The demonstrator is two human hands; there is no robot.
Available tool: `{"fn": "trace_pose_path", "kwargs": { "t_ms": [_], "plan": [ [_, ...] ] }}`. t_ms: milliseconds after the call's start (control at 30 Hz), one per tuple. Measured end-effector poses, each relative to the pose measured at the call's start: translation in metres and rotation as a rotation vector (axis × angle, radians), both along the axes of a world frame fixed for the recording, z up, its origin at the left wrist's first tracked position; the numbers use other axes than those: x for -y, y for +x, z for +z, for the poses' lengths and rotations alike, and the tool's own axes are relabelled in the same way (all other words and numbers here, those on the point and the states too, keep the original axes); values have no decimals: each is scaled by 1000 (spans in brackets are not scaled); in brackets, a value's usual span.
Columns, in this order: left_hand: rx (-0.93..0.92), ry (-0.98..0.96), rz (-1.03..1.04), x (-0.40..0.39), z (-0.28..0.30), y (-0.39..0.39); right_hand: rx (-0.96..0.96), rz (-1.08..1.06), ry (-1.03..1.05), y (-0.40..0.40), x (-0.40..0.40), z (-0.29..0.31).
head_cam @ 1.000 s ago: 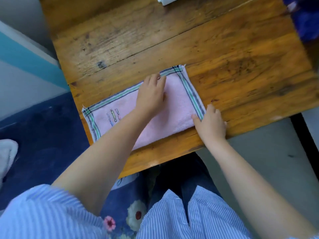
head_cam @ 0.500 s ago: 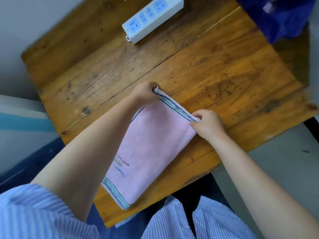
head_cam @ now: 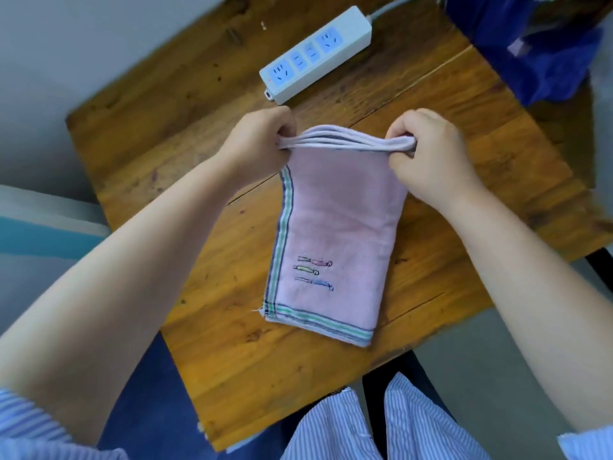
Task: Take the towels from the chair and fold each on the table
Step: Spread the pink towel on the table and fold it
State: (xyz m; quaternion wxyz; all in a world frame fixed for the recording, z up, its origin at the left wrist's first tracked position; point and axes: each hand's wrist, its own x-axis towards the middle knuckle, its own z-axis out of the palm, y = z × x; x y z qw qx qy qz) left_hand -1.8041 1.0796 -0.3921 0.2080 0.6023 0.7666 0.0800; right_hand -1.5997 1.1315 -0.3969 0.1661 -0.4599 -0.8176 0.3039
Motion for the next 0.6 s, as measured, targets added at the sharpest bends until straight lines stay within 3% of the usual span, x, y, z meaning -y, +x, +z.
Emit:
{"fn": "trace_pose_path", "kwargs": {
  "t_ms": [133,300,600],
  "plan": [
    [-140,-20,-212,53,-9,1,-26,194,-23,10,53,4],
    [-196,140,-596,113,-29,6,239,364,-194,31,108,-13],
    [-288,30,-701,183,-52,24,392,368,85,46,180,-43]
  ]
}}
